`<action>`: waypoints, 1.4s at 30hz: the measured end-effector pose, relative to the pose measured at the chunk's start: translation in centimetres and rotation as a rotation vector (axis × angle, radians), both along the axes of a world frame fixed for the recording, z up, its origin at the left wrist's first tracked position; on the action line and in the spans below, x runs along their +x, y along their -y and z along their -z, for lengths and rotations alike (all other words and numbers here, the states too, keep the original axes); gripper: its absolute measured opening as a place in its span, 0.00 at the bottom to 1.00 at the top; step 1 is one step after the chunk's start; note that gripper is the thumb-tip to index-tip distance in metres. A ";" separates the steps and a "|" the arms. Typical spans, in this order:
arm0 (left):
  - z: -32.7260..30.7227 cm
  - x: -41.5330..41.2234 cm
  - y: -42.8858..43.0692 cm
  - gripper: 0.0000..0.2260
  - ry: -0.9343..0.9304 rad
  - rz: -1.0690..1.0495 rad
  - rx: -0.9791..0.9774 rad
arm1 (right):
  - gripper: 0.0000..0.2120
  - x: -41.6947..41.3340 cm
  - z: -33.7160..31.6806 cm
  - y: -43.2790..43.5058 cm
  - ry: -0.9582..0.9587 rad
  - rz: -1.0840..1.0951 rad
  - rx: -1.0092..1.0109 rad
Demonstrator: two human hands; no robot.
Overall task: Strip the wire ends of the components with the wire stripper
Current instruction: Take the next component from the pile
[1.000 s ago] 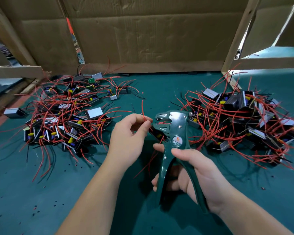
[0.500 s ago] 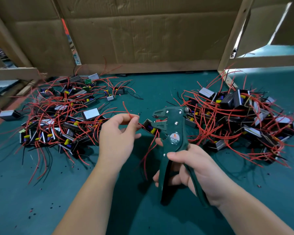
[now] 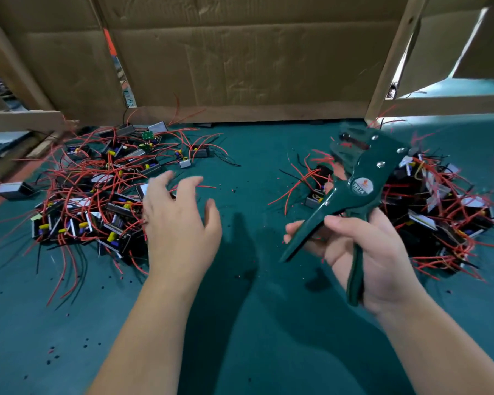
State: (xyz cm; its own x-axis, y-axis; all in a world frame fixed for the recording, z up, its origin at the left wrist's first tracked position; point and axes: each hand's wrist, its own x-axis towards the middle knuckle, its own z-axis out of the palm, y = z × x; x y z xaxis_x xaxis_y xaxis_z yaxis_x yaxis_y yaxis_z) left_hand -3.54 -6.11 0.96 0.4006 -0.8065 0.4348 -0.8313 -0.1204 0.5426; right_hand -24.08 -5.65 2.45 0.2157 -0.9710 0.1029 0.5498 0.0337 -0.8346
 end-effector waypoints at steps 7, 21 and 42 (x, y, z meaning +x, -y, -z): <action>1.3 1.3 0.1 0.23 0.191 -0.172 0.441 | 0.29 0.6 0.6 -0.5 -0.020 -0.161 0.079; 0.8 2.4 0.6 0.19 0.202 -0.270 0.368 | 0.25 0.5 1.2 -0.3 0.008 -0.085 0.244; -0.4 0.4 0.8 0.34 -0.660 0.310 -0.362 | 0.29 -0.2 0.0 0.0 0.067 -0.111 0.320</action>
State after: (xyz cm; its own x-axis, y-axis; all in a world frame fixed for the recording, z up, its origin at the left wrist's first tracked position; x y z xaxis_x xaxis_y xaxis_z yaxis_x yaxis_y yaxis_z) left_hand -3.14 -6.91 1.41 0.4472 -0.7776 0.4420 -0.2934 0.3393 0.8938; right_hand -24.32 -5.67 2.49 0.3253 -0.9272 -0.1855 0.5812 0.3508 -0.7343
